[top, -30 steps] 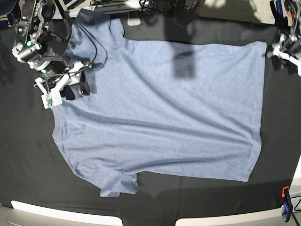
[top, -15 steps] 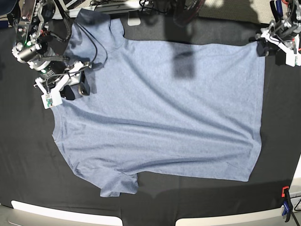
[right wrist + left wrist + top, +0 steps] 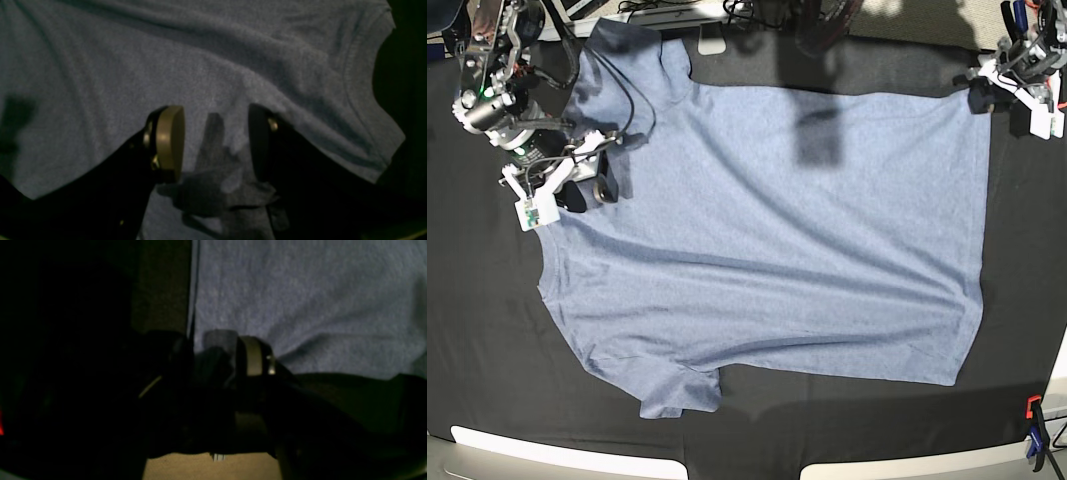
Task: Layout the t-shirt on the table in an organized manner, then fold the t-shirt properly
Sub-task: 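Release the hem and move the right gripper to the shirt shoulder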
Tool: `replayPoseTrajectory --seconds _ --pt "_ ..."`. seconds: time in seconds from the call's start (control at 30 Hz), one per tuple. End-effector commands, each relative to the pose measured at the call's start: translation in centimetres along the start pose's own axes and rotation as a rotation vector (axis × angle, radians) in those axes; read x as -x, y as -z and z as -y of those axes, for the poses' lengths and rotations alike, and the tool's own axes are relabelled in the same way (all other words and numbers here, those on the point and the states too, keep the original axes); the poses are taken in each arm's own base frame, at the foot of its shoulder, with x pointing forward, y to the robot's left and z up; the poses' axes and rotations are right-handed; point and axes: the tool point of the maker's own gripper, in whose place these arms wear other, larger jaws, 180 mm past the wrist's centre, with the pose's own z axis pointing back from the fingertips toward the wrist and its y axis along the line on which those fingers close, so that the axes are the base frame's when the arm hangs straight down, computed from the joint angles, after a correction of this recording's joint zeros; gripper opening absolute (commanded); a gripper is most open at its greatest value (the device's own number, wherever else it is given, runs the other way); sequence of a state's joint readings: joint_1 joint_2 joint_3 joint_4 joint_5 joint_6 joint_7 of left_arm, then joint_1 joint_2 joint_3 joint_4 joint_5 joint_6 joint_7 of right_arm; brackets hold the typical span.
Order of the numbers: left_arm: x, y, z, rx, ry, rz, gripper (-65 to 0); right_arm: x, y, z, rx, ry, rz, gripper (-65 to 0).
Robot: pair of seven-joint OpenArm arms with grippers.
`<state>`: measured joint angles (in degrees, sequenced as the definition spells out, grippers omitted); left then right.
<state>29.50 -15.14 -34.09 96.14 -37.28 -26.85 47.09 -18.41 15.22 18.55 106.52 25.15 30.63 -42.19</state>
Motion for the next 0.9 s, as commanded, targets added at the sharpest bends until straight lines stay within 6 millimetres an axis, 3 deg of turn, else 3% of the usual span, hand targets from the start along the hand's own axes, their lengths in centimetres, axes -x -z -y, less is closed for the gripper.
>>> replayPoseTrajectory --seconds 0.0,0.07,0.1,0.27,0.47,0.57,0.7,0.87 --pt "-0.6 -0.3 0.1 0.004 0.006 0.016 -52.0 -1.4 -0.3 0.1 -0.005 -0.02 0.043 -35.4" --pt "-0.3 -0.3 0.1 -0.001 0.006 0.009 -64.5 -1.4 -0.3 0.1 -0.005 -0.02 0.042 -35.4" --pt "-0.1 -0.4 0.0 -0.004 0.007 0.005 -65.0 -1.3 -0.3 0.1 -0.005 -0.02 0.037 -35.4" --pt "1.3 -1.5 -2.0 -0.08 0.035 -0.04 -65.0 -1.1 -0.3 0.2 -0.004 -0.023 0.024 -35.4" --pt "-0.1 -3.3 -5.0 -0.179 -0.01 0.03 -65.0 -0.8 -0.4 0.1 -0.006 -0.022 0.01 -35.4" --pt "-0.5 -3.9 -5.7 -0.2 -0.02 0.045 -65.0 -0.9 -0.8 -0.9 -0.044 -0.021 0.007 -35.4" --pt "-0.5 -3.9 -5.8 -0.201 -0.021 0.047 -65.0 -0.5 -2.2 -2.7 -0.084 -0.047 -0.017 -35.4" --pt "-0.5 -3.9 -5.7 -0.201 -0.021 0.047 -65.0 2.1 -5.3 -3.2 -0.098 0.017 -0.082 -35.4"
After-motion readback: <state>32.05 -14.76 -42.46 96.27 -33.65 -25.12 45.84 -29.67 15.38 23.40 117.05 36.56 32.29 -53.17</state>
